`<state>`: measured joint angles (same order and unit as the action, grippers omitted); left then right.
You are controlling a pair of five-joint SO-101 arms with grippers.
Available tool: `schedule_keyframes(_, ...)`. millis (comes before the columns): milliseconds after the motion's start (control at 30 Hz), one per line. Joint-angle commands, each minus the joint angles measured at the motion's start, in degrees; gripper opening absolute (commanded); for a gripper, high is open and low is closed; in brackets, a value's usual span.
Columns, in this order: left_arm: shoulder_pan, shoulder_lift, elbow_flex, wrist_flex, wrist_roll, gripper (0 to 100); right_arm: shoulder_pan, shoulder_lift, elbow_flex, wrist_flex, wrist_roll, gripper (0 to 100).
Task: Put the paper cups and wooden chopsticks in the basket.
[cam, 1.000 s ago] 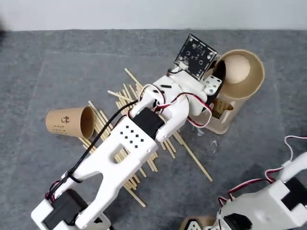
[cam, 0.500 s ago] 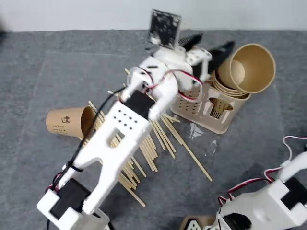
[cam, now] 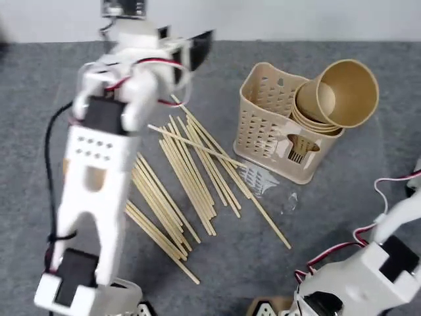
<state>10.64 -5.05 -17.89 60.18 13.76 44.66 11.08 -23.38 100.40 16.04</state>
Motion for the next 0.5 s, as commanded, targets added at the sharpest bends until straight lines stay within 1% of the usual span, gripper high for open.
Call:
schedule_keyframes(0,-5.54,-6.15,-3.3,7.91,-5.1,27,-1.01,-4.09,-4.57,2.07,0.44,0.9)
schedule_keyframes(100,-10.02,-6.77,-3.3,14.86,-10.9,27,-0.92,-4.09,-4.66,2.07,0.53,0.9)
schedule_keyframes(300,-16.79,-5.19,-0.57,28.66,-26.64,27,-0.66,-4.0,-4.57,2.15,0.44,0.9)
schedule_keyframes(400,-19.52,-3.16,2.24,32.88,-32.53,27,-0.84,-4.0,-4.57,2.15,0.26,0.9)
schedule_keyframes(467,-21.1,-1.23,4.26,33.85,-35.69,27,-0.92,-4.0,-4.57,2.24,0.18,0.9)
